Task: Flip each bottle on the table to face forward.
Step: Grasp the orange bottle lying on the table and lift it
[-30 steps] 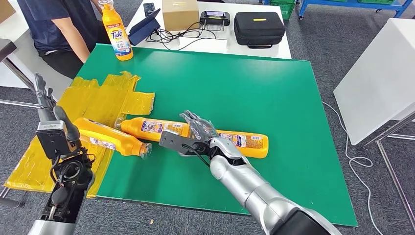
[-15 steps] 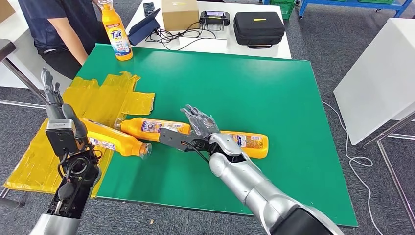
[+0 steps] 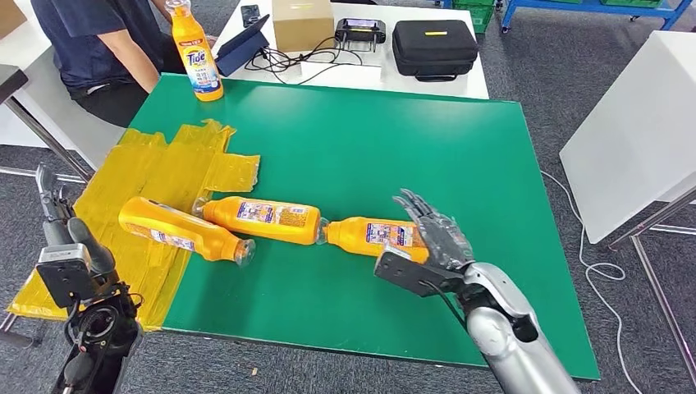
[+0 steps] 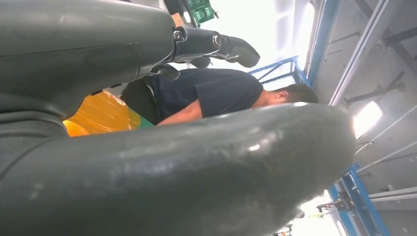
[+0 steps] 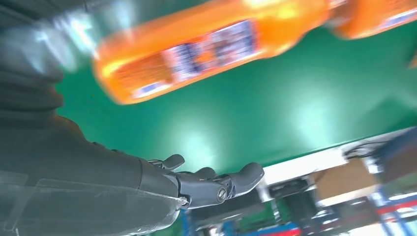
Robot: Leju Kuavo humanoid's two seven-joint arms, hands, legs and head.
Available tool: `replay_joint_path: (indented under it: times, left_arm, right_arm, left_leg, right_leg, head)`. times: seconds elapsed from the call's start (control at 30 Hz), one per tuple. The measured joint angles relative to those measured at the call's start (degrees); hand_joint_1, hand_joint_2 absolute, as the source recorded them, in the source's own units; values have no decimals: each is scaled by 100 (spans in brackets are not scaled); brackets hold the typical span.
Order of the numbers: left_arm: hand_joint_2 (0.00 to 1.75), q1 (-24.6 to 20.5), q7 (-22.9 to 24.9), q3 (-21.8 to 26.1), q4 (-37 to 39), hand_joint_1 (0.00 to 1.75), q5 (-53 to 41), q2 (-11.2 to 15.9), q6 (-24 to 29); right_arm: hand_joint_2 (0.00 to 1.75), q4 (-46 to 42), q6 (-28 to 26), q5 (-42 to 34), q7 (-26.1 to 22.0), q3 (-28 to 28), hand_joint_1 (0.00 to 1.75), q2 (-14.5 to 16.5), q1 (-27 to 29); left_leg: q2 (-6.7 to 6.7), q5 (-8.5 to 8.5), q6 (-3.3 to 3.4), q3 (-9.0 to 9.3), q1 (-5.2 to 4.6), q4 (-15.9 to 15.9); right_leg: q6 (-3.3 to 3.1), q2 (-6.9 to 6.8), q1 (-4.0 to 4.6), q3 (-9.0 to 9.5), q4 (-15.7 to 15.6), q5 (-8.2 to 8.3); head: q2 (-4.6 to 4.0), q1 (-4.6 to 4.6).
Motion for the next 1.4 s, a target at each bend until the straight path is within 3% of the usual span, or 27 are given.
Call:
replay_joint_path:
  times: [0.33,0.8,1.4]
  left_arm:
    - [0,210,-12,128,-134,0,0,1,-18]
    - [0,264,-92,137,-215,0,0,0,-34]
    - [0,157,-155,137,-221,0,147,5,-111]
  right_arm:
    - [175,-187,-22,551,-110,-432,0,-359,319]
    - [175,1365,-231,861,-448,-320,0,-96,-424]
    - [175,2444,-267,536,-315,74,0,-151,-537]
  left_leg:
    - [4,2,-1,3,2,-1]
    - [2,5,1,4,2,-1]
    - [1,5,1,9,2,0]
  right_leg:
    - [0,2,1,3,4,0]
    - [2,0,1,5,4,2]
    - [2,-2,0,6,3,2]
  head:
    - [1,0]
    - [0,0]
    - [1,1]
